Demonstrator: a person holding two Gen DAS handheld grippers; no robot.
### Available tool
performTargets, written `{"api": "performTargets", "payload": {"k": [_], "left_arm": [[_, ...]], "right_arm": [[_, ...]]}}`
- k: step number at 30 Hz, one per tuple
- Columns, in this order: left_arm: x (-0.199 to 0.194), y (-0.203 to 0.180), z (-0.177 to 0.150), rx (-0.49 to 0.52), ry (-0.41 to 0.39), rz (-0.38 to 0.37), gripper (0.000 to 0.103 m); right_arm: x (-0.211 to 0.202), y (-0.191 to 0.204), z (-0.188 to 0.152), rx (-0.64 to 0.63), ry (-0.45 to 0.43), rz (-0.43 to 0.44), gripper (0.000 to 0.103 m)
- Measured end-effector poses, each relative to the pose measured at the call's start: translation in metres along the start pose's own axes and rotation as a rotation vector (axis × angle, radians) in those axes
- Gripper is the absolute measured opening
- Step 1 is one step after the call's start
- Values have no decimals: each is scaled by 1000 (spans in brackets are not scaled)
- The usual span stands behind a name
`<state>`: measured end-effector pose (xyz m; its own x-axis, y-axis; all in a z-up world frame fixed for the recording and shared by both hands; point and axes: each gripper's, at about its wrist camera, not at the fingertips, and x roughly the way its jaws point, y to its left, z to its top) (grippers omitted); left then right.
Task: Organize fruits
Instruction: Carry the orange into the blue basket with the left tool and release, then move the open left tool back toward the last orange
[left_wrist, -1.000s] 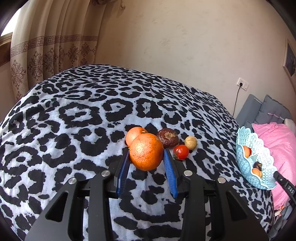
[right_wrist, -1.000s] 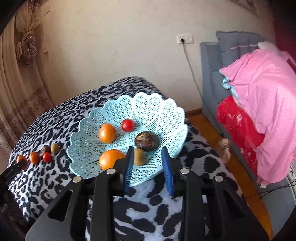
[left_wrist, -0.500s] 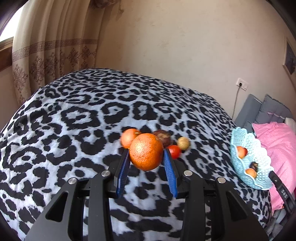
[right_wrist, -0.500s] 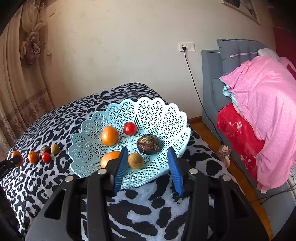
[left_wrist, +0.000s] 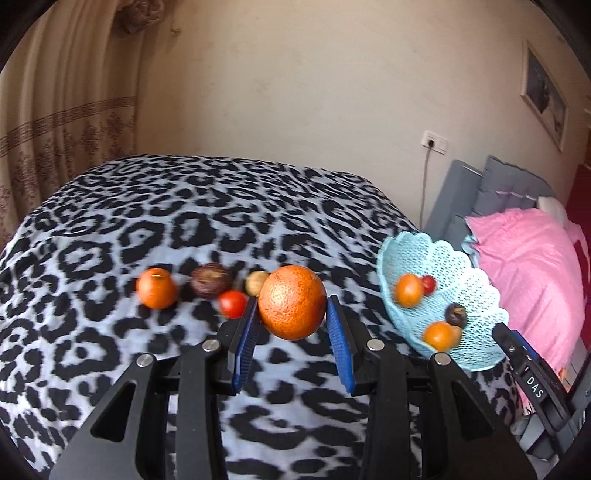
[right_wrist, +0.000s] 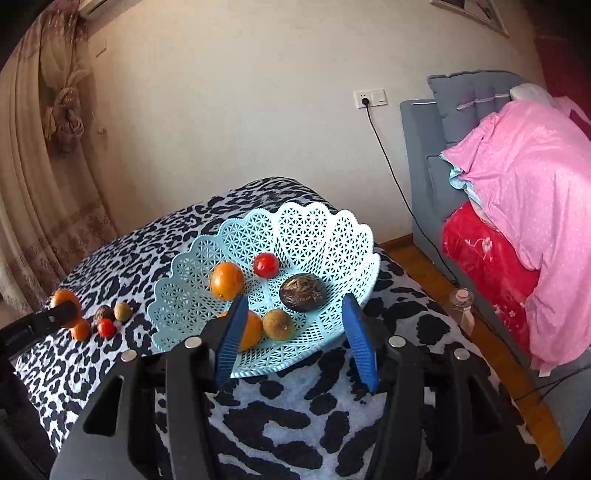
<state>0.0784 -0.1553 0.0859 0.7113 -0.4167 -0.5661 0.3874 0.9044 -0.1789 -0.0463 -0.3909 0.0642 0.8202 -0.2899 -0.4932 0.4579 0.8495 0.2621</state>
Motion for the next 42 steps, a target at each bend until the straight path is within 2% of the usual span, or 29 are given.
{"api": "performTargets", "payload": {"k": [4,6,11,16,17,18,20,42], "left_arm": [[7,-29,2,49,12,-49,37],[10,-41,3,70,15,-77,37],[23,-75,4,127,40,-155,37],[35,-93,3,160,61,-182,38],[35,-94,3,161,57,-182,44],[34,-95,3,160,52,-181,63],[29,-93,4,142,13,-169,71],[14,-65,3,105,-7,-89,76]], "right_arm": [[-4,2,-1,-5,-25,-4,57],[-6,1,-1,-2,-35,-2,62],[-9,1,-1,6,-44,4,63],[-10,-1,-1,16,-43,12,63],[-10,-1,-1,17,-43,13,63],[-11,-1,-2,17,-44,13,63],[-11,-2,-1,18,-43,14,63],[-10,0,-1,16,-44,13,64]]}}
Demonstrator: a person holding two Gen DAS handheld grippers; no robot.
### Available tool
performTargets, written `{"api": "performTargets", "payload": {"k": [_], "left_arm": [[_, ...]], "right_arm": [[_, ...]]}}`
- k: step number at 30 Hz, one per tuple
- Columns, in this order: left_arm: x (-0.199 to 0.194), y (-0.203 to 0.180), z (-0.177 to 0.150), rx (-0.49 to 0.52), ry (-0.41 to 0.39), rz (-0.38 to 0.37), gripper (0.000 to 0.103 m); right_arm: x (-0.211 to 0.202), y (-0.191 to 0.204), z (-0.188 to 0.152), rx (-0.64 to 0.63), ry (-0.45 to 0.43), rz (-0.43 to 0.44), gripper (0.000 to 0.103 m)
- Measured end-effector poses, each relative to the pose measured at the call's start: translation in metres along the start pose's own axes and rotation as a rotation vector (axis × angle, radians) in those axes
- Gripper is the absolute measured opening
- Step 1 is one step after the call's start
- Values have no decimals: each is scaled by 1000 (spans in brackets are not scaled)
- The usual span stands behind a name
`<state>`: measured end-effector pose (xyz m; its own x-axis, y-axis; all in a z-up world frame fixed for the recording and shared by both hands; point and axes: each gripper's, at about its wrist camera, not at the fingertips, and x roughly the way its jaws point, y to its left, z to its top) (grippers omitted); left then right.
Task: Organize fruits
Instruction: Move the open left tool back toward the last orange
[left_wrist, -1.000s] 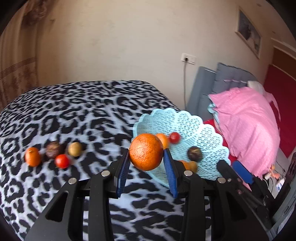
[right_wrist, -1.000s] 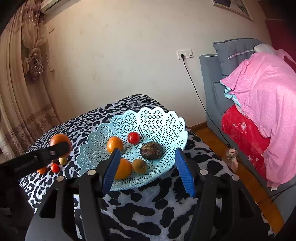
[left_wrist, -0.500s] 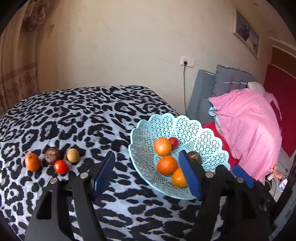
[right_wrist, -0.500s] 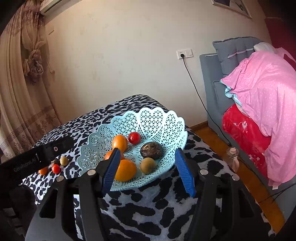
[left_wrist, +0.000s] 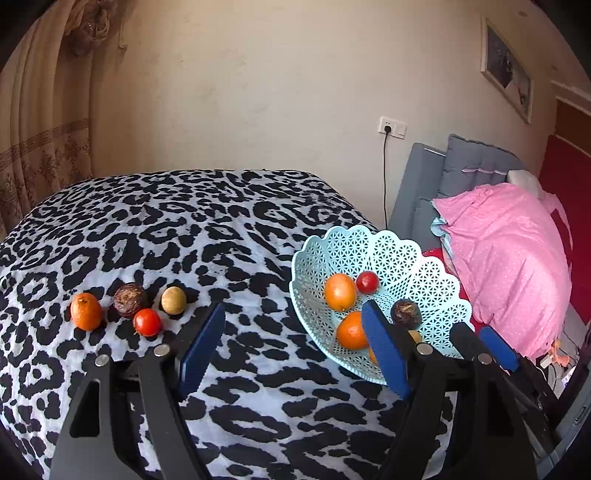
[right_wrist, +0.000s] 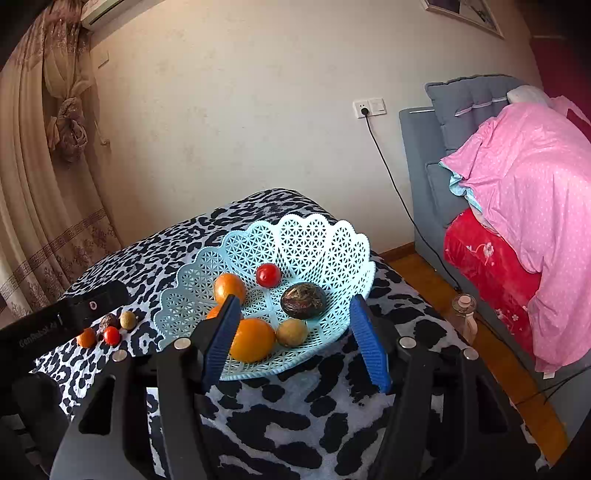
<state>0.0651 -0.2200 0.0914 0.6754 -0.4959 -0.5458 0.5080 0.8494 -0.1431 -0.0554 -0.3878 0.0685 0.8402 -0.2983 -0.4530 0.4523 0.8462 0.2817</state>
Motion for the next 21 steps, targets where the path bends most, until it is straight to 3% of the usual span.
{"api": "performTargets", "payload": {"k": [5,21], "left_arm": [[-5,5,0,-10,-7,13,87],[-7,31,-7,-59,15,63,90]], "right_arm": [[0,1,1,-5,-6,1,70],[-1,2,1,-16,-5,15,70]]}}
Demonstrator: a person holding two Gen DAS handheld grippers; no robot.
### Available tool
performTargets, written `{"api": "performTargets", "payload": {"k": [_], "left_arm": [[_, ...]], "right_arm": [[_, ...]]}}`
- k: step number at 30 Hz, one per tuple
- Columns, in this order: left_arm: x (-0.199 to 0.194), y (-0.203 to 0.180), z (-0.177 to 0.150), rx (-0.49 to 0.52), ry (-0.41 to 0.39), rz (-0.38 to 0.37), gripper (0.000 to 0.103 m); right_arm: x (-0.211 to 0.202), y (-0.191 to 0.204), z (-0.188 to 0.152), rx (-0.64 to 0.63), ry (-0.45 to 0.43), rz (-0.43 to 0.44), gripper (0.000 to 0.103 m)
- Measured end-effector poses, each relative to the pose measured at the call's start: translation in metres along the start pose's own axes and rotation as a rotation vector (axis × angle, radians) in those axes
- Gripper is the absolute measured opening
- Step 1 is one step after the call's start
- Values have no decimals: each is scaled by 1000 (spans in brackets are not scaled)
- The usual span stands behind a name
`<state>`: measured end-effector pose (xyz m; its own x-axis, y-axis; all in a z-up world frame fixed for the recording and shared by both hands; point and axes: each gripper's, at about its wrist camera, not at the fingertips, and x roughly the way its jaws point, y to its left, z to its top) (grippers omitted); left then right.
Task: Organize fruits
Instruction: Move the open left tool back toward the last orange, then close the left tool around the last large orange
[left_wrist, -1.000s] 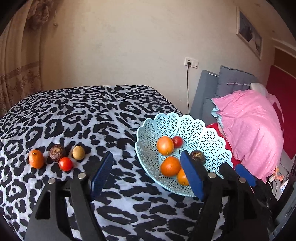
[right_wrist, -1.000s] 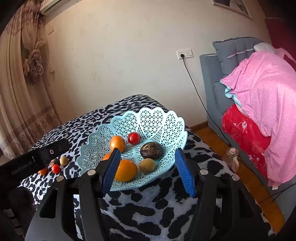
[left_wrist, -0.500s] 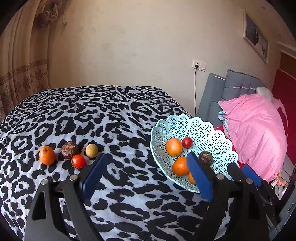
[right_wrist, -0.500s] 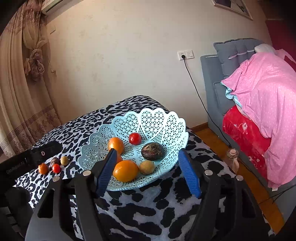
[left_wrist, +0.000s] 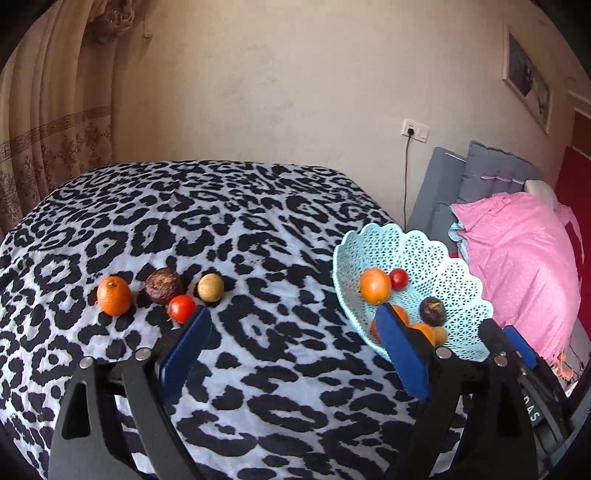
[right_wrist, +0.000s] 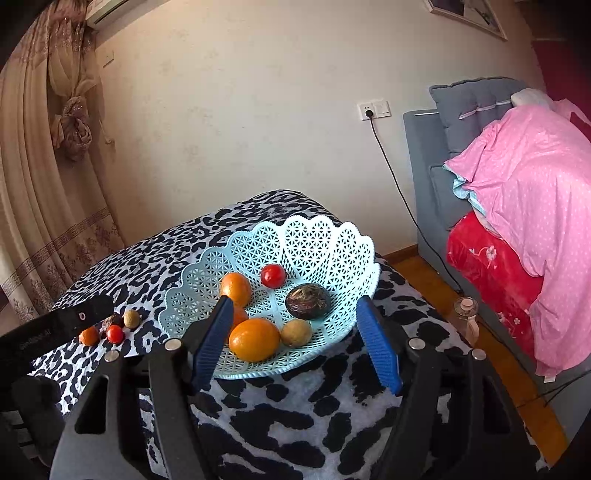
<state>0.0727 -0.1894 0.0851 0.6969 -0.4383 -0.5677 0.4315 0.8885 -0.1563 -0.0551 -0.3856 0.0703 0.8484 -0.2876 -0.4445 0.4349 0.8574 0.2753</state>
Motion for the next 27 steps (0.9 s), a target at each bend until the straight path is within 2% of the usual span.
{"api": "performTargets", "payload": {"k": [18,27], "left_arm": [[-16,50,-5,-71,-15,85,90],[-22,95,-12,-126,-11,175,90]], "right_arm": [[1,1,2,-6,19,26,70],[0,2,2,-15,15,30,70]]}}
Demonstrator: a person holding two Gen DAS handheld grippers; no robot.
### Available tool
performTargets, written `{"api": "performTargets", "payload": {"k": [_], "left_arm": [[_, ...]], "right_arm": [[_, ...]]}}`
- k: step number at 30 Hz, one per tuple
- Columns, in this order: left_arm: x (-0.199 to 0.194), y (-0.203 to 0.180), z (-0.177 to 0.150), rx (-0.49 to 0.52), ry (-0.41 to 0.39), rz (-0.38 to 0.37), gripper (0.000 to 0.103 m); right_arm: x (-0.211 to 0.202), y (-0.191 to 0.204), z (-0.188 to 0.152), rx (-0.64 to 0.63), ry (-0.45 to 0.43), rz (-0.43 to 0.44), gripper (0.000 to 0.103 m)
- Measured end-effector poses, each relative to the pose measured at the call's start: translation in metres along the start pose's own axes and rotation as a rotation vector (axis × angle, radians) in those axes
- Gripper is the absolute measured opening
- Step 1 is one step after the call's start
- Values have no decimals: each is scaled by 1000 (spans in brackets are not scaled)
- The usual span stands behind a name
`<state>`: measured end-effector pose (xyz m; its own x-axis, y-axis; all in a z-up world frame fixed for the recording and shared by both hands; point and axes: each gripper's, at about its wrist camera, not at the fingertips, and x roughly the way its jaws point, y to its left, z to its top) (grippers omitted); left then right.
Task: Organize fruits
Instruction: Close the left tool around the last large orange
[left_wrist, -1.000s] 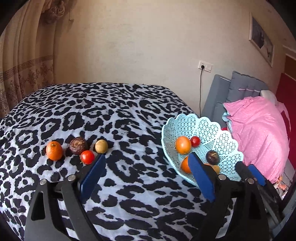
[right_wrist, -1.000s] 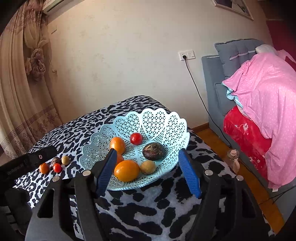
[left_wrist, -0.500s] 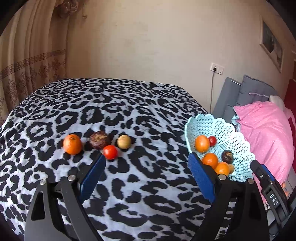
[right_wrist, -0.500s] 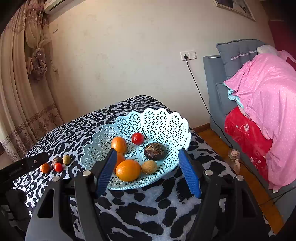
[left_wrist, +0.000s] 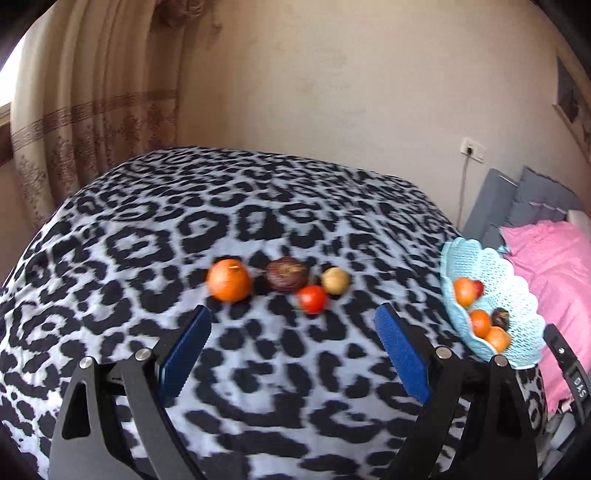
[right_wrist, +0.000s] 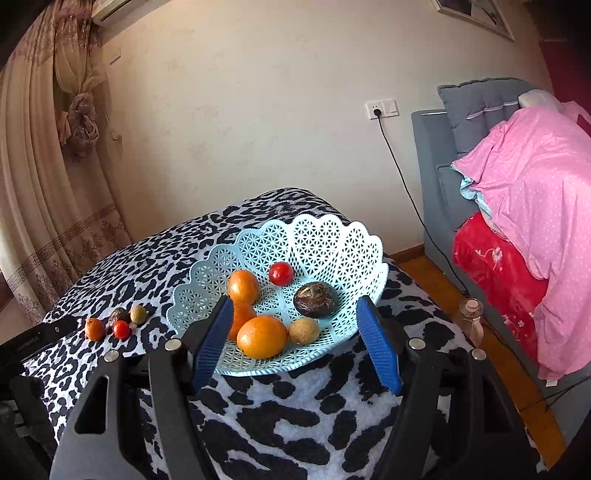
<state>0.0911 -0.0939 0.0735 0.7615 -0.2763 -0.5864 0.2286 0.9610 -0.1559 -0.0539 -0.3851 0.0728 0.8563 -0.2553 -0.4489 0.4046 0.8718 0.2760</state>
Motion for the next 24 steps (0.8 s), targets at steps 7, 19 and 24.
{"api": "performTargets", "payload": {"k": [7,19,24], "left_arm": [[-1,31,0,-26,-7,61,90],[16,63,8,-33,12,170,89],[35,56,14,13,48,166,82]], "right_arm": [[-5,5,4,-6,11,35,71],[-10,45,-12,-127,57,132,71],[-6,51,-18,-150,80,144,71]]}}
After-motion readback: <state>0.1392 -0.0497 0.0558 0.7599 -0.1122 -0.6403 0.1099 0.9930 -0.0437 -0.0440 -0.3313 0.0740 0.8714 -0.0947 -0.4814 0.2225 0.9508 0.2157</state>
